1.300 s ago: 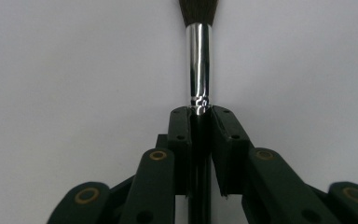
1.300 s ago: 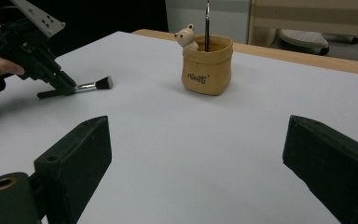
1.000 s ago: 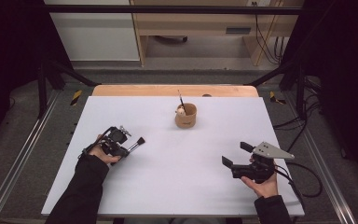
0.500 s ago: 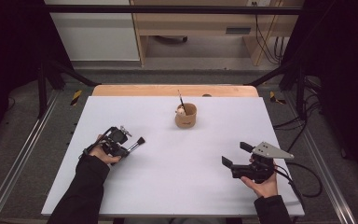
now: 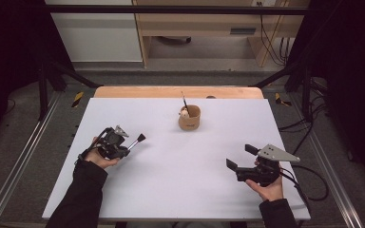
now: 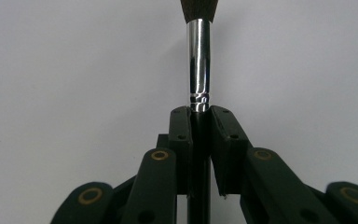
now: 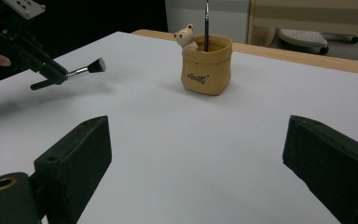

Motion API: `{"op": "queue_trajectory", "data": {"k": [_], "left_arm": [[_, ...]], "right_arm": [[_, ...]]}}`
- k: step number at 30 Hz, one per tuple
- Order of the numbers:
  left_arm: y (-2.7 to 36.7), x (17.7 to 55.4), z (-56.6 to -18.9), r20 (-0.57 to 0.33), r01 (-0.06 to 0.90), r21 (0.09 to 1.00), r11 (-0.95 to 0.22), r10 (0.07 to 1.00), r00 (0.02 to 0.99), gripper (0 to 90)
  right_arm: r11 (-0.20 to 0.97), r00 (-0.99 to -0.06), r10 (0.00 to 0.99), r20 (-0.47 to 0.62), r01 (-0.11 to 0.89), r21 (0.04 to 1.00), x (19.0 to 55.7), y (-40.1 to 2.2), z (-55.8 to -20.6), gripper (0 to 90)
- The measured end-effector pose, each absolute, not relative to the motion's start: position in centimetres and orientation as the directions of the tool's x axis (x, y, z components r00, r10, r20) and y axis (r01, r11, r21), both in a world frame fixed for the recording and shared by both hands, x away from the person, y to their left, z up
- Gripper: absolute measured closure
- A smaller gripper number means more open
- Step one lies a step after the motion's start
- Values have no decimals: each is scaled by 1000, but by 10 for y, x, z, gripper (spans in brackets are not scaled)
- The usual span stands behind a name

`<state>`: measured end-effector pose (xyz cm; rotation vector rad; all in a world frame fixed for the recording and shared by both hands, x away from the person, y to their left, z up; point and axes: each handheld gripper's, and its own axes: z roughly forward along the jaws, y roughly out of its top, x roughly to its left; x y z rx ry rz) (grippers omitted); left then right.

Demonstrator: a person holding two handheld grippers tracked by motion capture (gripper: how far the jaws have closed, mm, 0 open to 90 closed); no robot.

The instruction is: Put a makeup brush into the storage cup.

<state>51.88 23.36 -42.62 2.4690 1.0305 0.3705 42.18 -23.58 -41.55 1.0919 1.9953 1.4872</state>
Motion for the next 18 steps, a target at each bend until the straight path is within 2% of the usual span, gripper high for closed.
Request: {"op": "queue_trajectory", "data": {"k": [18], "left_arm": [[235,488,-418,58,549,650,-525,755,653,785]], "right_arm": [[122,-596,794,119,348,929,422,-236,-416,83]]}}
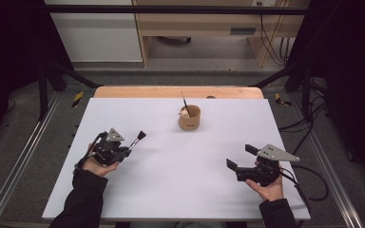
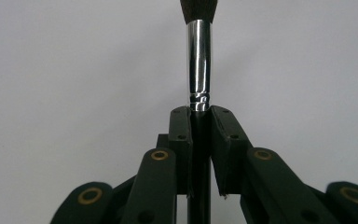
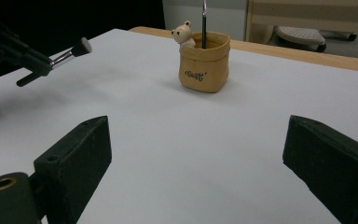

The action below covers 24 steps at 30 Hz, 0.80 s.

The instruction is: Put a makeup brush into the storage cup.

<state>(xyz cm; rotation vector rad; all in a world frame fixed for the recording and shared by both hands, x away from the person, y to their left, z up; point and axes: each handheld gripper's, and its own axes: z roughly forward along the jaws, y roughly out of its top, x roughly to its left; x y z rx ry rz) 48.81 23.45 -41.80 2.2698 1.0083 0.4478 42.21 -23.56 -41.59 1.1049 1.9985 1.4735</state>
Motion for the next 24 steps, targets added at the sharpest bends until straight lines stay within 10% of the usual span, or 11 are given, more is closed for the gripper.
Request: {"op": "queue_trajectory", "data": {"k": [24], "left_arm": [[218,466,-416,25,477,783,-401,785,619,785]], "right_arm": [[107,-583,803,124,345,933,421,-238,-413,84]]}}
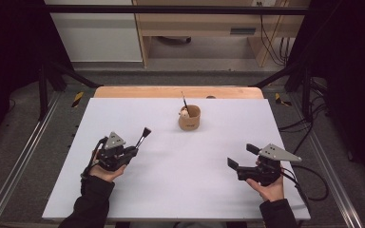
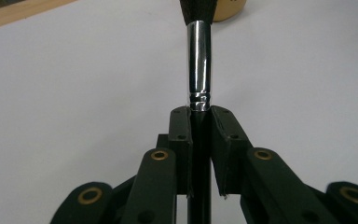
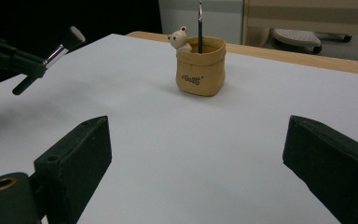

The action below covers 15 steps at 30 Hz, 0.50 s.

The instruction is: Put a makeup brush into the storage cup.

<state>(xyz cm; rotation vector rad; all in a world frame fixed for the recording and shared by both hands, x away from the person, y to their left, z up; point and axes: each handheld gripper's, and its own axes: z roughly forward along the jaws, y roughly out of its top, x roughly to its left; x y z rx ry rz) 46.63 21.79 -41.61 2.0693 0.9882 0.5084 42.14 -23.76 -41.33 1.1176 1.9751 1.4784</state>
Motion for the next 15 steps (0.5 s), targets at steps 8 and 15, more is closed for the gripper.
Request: {"op": "queue_trajectory", "data": {"k": [8,15], "left_arm": [[208,462,-416,19,463,797,-389,781,624,785],[202,456,-412,22,435,824,-363,788,616,785]], "right_arm": [[103,-583,803,122,337,936,421,-236,-409,83],[109,-587,802,110,324,940,420,-229,-404,80]]}}
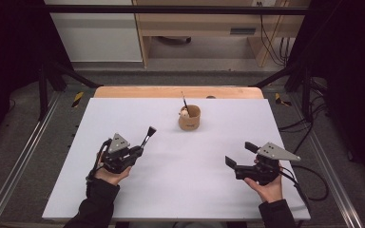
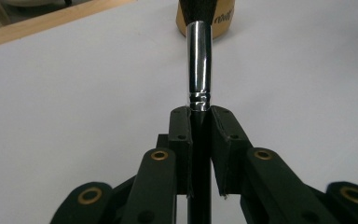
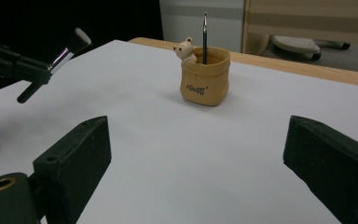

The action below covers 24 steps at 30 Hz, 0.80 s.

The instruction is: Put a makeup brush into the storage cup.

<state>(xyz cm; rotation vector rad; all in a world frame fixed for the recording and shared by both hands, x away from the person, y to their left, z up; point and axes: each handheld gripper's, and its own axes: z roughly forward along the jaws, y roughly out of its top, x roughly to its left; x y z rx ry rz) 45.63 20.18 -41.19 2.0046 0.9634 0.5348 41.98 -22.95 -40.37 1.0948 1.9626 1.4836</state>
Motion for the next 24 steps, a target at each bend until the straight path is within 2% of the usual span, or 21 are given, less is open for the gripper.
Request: {"op": "queue_trajectory", "data": {"k": [24], "left_arm": [[182,445,-407,2,394,863,-318,781,624,785]], "right_arm": [[78,-589,798,128,311,947,420,-217,-393,73]]}}
